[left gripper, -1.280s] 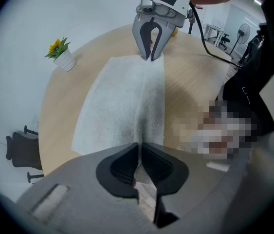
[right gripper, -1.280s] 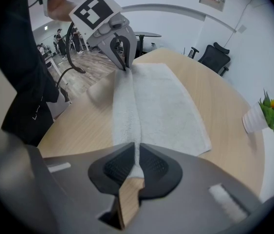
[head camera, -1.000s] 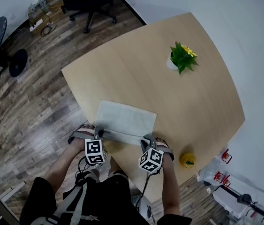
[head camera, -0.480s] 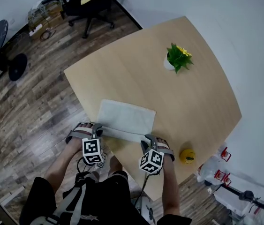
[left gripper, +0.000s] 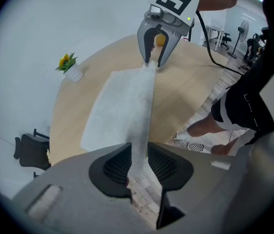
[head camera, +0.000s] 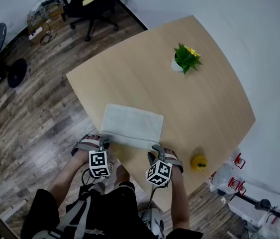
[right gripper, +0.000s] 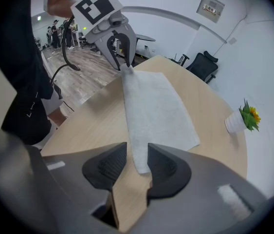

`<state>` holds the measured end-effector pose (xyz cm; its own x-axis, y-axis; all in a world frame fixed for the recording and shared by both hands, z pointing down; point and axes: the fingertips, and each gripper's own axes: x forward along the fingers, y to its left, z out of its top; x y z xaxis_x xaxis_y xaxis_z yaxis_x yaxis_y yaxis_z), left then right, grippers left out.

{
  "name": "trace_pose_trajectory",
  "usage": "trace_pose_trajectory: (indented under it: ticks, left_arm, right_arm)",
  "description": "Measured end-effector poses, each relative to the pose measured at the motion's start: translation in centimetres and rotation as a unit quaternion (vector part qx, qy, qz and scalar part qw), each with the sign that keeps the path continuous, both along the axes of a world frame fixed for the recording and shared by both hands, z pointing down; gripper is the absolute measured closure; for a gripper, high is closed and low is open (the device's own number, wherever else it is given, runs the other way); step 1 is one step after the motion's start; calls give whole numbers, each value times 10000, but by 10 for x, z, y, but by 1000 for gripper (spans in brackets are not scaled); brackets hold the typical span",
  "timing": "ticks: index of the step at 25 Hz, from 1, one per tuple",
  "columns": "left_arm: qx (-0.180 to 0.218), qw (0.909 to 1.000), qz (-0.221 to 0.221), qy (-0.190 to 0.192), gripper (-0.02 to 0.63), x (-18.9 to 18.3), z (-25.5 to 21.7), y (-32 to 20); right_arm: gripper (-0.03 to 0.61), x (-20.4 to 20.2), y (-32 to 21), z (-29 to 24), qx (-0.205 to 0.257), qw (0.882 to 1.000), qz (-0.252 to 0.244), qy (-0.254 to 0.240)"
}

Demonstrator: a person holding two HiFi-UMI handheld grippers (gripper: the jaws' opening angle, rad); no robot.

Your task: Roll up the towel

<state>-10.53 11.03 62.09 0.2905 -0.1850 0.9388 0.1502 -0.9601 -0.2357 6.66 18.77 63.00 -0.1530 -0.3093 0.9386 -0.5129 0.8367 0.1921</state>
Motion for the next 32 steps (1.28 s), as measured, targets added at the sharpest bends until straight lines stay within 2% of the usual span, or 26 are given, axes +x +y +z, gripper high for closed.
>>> trace_pose_trajectory:
  ticks: [23,32]
  left_arm:
    - [-256,9994,117,-196,508,7,35,4]
    - [-23,9997,143,-174,554,5,33,5]
  right_arm:
    - [454,5,-6,32,-197,9998,-72,-39]
    - [502,3,-2,31,-107,9999,-14,48]
